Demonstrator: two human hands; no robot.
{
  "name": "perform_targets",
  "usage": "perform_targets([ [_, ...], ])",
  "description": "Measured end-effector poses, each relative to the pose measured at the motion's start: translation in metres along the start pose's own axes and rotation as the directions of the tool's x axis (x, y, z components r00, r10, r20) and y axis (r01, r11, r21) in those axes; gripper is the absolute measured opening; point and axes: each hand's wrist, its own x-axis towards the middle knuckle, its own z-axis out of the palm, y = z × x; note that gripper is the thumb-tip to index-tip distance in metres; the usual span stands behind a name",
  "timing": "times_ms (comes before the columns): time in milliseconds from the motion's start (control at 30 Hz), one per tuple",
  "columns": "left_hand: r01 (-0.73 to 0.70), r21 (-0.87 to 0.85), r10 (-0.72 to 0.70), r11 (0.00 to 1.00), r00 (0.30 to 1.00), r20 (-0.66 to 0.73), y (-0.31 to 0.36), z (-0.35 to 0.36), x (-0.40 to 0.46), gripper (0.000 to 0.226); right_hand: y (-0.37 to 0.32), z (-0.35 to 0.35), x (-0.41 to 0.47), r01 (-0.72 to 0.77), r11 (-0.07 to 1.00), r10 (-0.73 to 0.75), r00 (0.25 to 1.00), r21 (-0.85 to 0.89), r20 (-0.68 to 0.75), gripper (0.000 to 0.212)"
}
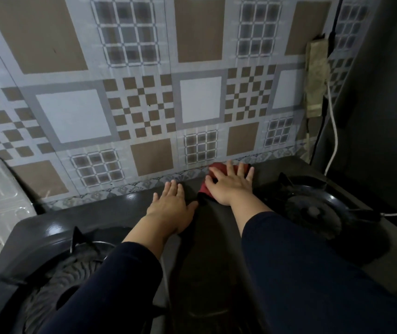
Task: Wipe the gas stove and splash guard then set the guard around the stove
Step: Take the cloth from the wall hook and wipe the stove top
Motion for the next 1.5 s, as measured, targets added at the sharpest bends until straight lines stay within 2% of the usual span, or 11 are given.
perform_targets([
  [233,0.03,0.038,-0.032,0.999,0.997,0.064,0.002,0.007,0.004,0.08,-0.008,-0.003,-0.007,-0.157,0.987,0.156,0.988,-0.032,-0.013,0.062],
  [333,0.038,0.035,-0.041,0.999,0.997,0.066,0.003,0.007,0.005,0.08,-0.018,-0.004,-0.019,-0.261,0.955,0.269,0.962,-0.145,0.041,0.069],
  [400,0.04,0.038,-0.042,0.998,0.997,0.063,0.003,0.007,0.004,0.08,-0.023,-0.013,-0.025,-0.28,0.928,0.306,0.949,-0.245,0.075,0.074],
  [467,0.037,0.038,-0.04,0.999,0.997,0.059,0.003,0.008,0.003,0.08,-0.02,-0.022,-0.026,-0.241,0.937,0.269,0.96,-0.252,0.083,0.073],
  [600,0.047,0.036,-0.049,0.998,0.997,0.067,0.004,0.006,0.003,0.08,-0.01,-0.014,-0.029,0.041,0.999,-0.039,0.996,-0.016,0.075,0.058],
  [700,0.045,0.035,-0.047,0.998,0.997,0.064,0.004,0.008,0.004,0.08,-0.004,-0.016,-0.029,0.011,0.974,-0.049,0.985,0.224,0.165,0.064],
  [800,0.047,0.04,-0.049,0.998,0.997,0.057,0.003,0.01,0.005,0.079,0.0,-0.022,-0.023,-0.012,0.971,-0.053,0.964,0.24,0.261,0.069],
  [967,0.047,0.047,-0.05,0.998,0.997,0.053,0.002,0.012,0.007,0.08,-0.009,-0.014,0.0,-0.21,0.976,0.19,0.953,0.061,0.236,0.085],
  [1100,0.037,0.047,-0.039,0.998,0.998,0.041,0.001,0.013,0.007,0.08,0.002,-0.023,0.022,-0.332,0.939,0.308,0.927,0.089,0.216,0.093],
  [1333,0.026,0.039,-0.027,0.999,0.999,0.041,-0.002,0.015,0.008,0.079,0.055,-0.035,0.059,-0.501,0.856,0.477,0.86,0.127,0.183,0.091],
  [1500,0.03,0.038,-0.031,0.999,0.999,0.031,-0.004,0.017,0.008,0.079,0.083,-0.044,0.075,-0.646,0.746,0.624,0.763,0.16,0.171,0.103],
])
